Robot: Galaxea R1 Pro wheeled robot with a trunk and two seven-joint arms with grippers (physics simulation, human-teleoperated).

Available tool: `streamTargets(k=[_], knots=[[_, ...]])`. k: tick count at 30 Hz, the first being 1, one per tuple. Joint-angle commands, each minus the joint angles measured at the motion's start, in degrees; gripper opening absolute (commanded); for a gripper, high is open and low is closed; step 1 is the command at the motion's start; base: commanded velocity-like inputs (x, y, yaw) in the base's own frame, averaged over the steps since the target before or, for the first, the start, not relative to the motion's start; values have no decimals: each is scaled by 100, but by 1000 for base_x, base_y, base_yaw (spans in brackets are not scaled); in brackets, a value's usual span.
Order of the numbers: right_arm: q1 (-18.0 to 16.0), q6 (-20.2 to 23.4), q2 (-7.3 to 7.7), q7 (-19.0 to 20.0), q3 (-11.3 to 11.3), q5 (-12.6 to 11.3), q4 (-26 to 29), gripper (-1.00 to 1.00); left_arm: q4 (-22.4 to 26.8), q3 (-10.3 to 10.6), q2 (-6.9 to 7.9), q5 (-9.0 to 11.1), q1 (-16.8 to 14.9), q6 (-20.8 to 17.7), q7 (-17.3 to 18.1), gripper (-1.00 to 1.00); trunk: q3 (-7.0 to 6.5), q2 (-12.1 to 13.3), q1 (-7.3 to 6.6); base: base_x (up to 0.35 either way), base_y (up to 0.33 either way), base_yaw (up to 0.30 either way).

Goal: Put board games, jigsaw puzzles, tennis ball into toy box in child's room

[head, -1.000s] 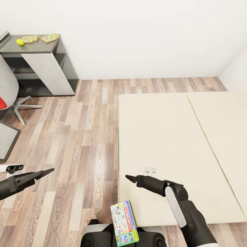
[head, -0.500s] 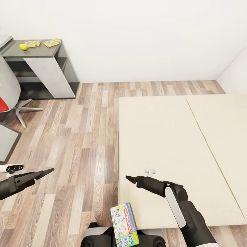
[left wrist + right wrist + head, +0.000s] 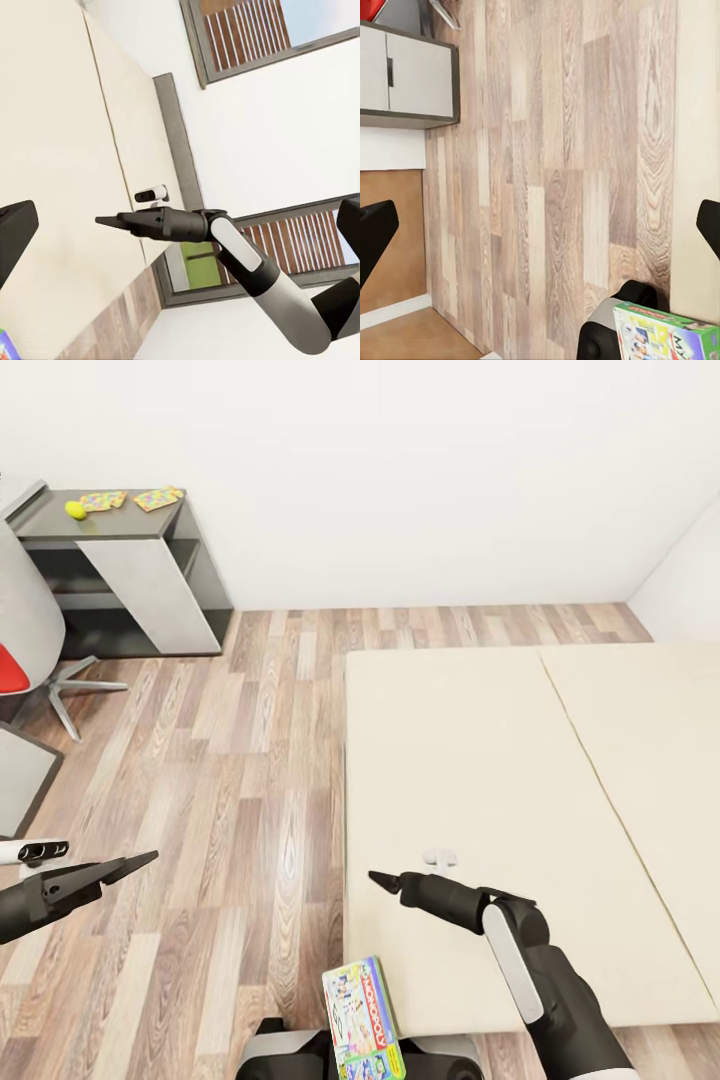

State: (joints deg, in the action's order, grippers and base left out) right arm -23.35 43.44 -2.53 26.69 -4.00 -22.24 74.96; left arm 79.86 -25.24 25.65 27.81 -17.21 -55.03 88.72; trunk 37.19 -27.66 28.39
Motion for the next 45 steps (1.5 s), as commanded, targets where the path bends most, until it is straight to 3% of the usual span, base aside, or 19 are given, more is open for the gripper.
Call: streamTargets(k=[1,24,27,32,45], knots=[[-2,33,-2,12,25,-8,3,100,-1,1,2,-3,-2,-61,22,100,-4,-7,3,0,0,0],[-2,25,-2,-15,59,-4,1,100,-13,1,2,-2,-2,-60,19,100,-156,-7,3,0,0,0],[-2,-2,-81,-41,157,-8,-26,100,-14,-53,-59,-4,-2,-51,24,100,-156,-7,3,0,0,0],[-2,-2,-81,-45,163,-8,-25,100,-14,-53,-60,-4,-2,-51,23,100,-156,-7,3,0,0,0],[-2,6,3,-49,368,-16,-207,100,-16,-52,-9,-4,-2,-51,23,100,-163,-7,3,0,0,0]])
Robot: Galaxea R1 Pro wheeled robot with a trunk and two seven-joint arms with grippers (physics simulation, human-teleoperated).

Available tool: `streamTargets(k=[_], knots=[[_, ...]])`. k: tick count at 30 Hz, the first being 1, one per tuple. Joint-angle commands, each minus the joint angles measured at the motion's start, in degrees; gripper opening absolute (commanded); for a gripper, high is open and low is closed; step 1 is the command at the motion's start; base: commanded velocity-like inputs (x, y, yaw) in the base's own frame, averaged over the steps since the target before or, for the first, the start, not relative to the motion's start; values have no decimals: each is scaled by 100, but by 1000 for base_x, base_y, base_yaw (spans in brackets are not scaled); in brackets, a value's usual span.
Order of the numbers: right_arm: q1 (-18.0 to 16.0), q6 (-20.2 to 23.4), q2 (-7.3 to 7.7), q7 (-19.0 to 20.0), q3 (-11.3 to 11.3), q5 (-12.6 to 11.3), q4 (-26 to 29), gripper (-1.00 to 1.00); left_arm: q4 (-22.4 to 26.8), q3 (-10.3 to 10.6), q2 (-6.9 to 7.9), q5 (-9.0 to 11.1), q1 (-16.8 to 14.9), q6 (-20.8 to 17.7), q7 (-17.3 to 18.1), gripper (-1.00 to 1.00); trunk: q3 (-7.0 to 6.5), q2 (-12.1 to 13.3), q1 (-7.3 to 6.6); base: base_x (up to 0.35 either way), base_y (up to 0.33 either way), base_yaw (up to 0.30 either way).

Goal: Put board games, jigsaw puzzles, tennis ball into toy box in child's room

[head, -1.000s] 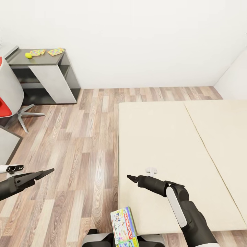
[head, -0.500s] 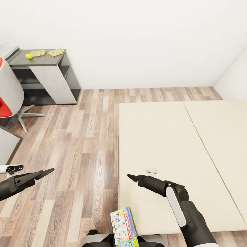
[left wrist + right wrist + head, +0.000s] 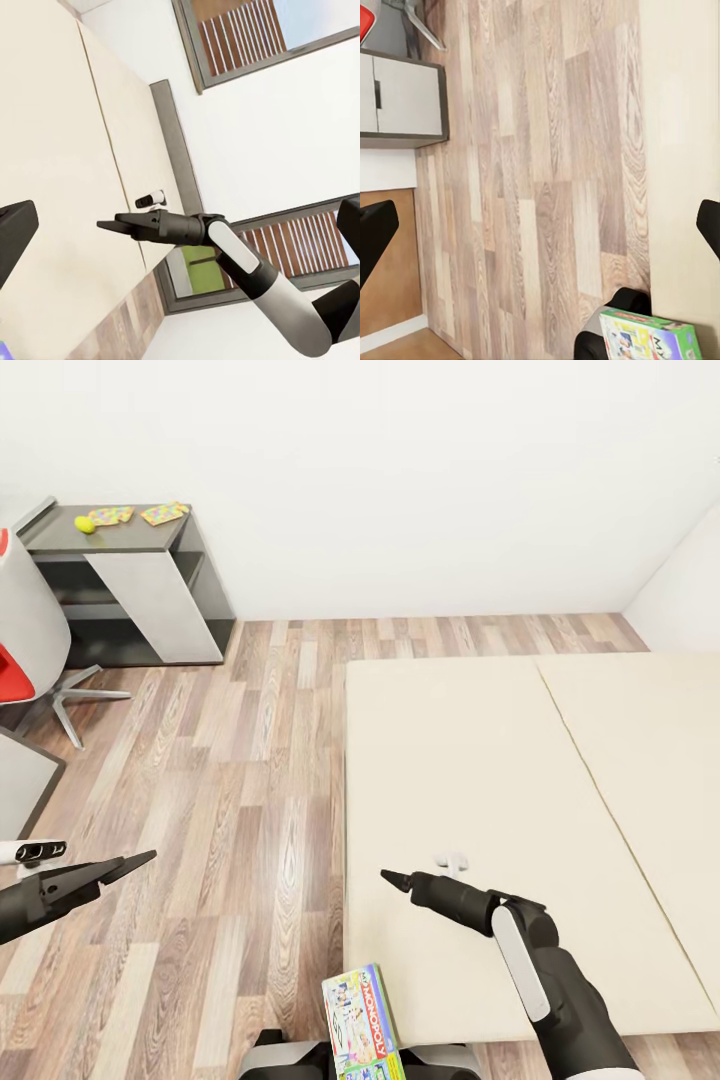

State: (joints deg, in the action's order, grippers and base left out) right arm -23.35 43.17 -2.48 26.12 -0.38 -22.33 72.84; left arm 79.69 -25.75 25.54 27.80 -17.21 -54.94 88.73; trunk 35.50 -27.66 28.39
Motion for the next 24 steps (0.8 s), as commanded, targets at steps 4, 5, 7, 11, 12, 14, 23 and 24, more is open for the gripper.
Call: streamTargets(k=[4,5,7,11,12,14,23,24], knots=[[-3,33,1,7,17,-3,-11,100,-2,0,3,-3,-2,-61,21,100,-19,-7,3,0,0,0],[-3,34,1,7,18,-2,-12,100,-3,0,4,-3,-2,-61,21,100,-28,-7,3,0,0,0],[-3,34,-1,7,19,-1,-13,100,-2,0,4,-3,-2,-61,21,100,-44,-7,3,0,0,0],[-3,34,0,7,20,0,-15,100,0,-2,4,-3,-2,-61,21,100,-80,-7,3,0,0,0],[-3,34,0,7,20,0,-15,100,-1,-1,4,-3,-2,-61,21,100,-89,-7,3,0,0,0],[-3,34,1,7,20,0,-15,100,-1,-2,4,-3,-2,-61,21,100,-108,-7,3,0,0,0],[-3,34,2,8,19,5,-16,100,-3,0,4,-3,-2,-61,21,100,-191,-7,3,0,0,0],[-3,34,0,11,18,5,-16,100,-1,0,4,-3,-2,-61,21,100,-201,-7,3,0,0,0]])
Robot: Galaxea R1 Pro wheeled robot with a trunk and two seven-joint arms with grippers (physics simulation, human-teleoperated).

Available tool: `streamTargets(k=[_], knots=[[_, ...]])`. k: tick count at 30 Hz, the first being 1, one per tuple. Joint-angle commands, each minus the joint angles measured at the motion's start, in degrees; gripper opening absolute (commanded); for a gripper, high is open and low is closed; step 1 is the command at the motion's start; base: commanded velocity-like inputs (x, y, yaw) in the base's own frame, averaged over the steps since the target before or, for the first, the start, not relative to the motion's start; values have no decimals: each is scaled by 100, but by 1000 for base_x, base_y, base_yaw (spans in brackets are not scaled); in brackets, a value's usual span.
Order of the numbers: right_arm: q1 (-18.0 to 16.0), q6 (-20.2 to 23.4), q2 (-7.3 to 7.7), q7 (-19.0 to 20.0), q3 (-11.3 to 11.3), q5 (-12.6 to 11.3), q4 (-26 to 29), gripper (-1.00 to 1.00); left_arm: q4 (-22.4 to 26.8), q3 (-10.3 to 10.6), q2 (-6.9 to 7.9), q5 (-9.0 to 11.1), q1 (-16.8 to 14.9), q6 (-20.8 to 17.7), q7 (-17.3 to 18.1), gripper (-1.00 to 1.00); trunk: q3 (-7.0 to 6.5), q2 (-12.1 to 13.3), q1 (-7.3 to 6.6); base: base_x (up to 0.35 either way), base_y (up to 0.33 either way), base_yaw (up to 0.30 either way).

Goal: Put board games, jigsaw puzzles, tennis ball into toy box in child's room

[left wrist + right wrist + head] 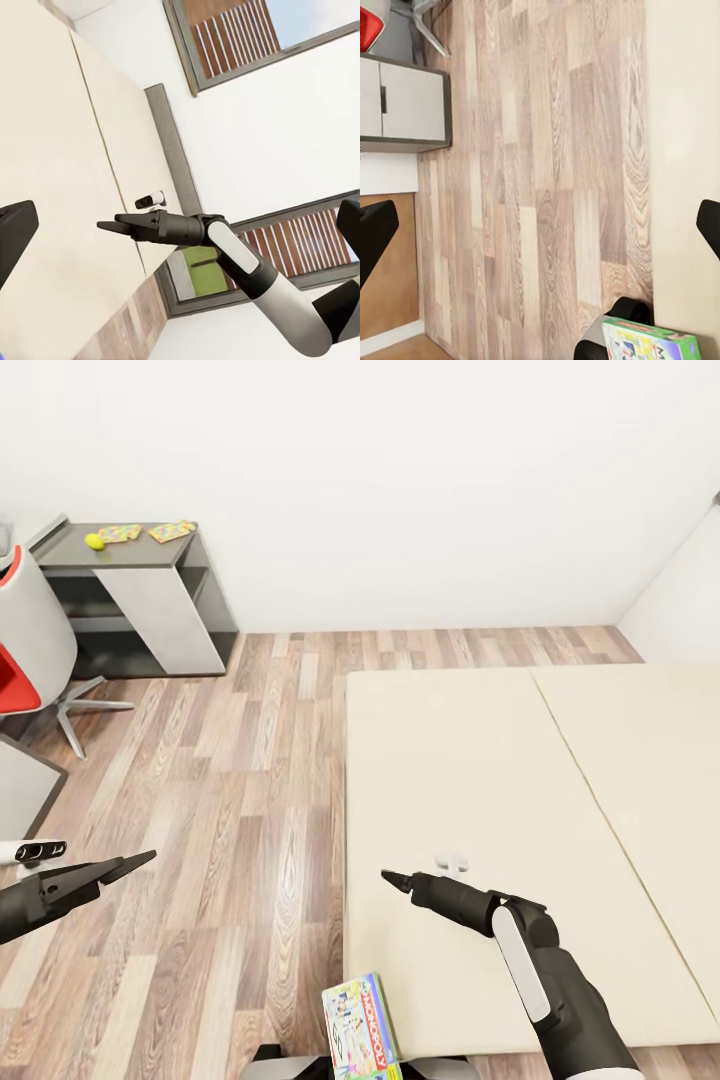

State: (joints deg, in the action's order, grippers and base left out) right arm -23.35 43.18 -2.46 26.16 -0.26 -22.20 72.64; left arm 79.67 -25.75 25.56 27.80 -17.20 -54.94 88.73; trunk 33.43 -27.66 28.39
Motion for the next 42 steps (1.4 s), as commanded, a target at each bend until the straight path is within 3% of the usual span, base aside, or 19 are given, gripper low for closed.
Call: streamTargets(k=[1,10,28,42], knots=[[-3,33,-2,8,7,-6,4,100,0,0,2,-3,-2,-61,21,100,-3,-7,3,0,0,0],[-3,30,-1,11,8,-9,4,100,1,-3,2,-3,-2,-61,21,100,-73,-7,3,0,0,0],[-3,33,5,12,9,-7,4,100,-1,0,2,-3,-2,-61,21,100,-87,-7,3,0,0,0],[-3,24,6,12,1,-3,4,100,1,0,2,-3,-2,-61,21,100,-201,-7,3,0,0,0]])
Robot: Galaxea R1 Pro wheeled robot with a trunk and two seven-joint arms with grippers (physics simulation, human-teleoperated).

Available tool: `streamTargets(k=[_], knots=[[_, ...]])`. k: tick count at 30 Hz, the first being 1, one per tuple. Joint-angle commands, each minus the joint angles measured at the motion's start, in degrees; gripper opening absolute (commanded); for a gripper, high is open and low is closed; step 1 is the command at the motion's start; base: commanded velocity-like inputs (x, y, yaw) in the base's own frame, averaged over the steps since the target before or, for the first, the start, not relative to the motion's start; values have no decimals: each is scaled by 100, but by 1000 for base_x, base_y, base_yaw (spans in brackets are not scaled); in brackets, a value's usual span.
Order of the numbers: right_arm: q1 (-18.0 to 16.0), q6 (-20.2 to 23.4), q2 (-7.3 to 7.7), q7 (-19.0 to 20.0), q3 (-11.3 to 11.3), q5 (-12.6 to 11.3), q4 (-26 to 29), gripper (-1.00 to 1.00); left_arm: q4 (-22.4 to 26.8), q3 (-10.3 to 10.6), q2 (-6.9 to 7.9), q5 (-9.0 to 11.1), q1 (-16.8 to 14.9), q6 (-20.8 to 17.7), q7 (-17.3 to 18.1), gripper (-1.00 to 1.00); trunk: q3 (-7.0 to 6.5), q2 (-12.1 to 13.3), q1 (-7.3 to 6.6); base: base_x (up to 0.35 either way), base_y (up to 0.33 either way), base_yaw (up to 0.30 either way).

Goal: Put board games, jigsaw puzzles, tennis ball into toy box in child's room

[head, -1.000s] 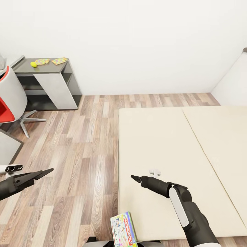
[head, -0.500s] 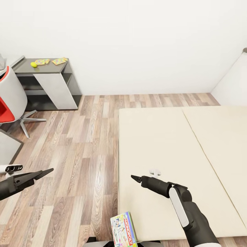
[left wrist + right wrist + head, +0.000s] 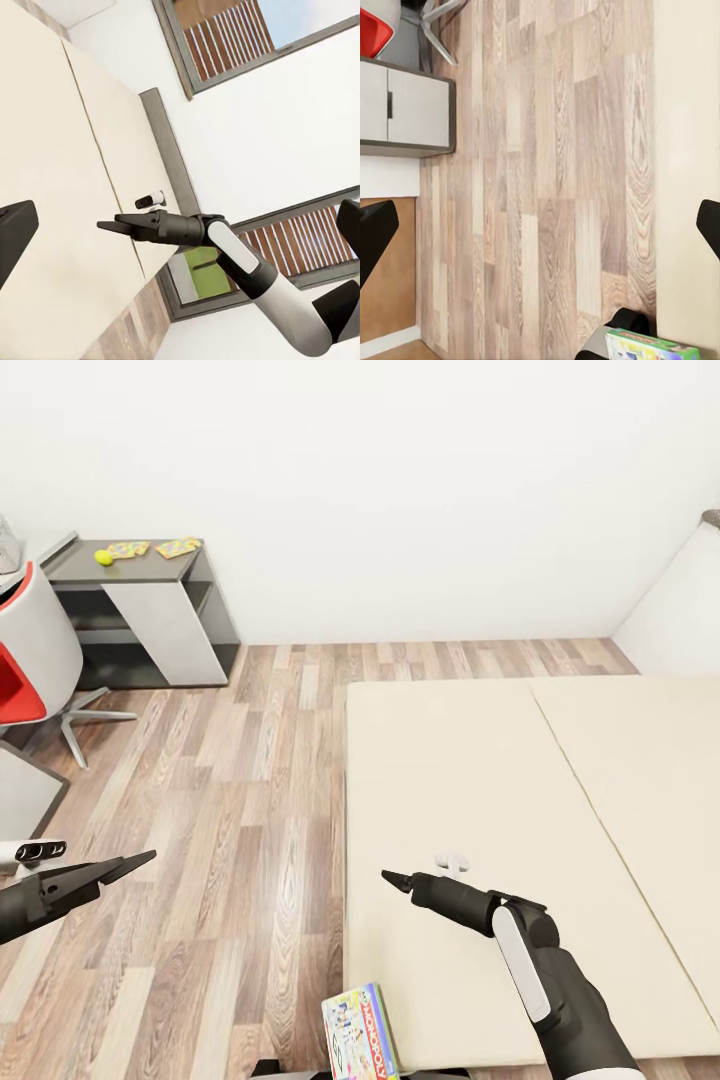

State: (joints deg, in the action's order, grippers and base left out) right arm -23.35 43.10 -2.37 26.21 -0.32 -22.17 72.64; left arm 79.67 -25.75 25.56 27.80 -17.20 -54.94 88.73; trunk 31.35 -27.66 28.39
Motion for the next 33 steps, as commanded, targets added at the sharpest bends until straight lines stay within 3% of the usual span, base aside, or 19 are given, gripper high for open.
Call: streamTargets(k=[1,33], knots=[[-3,33,-2,7,6,-7,4,100,2,0,2,-3,-2,-61,21,100,-3,-7,3,0,0,0],[-3,32,1,7,7,-1,7,100,-4,-5,2,-3,-2,-61,21,100,-301,-7,3,0,0,0]])
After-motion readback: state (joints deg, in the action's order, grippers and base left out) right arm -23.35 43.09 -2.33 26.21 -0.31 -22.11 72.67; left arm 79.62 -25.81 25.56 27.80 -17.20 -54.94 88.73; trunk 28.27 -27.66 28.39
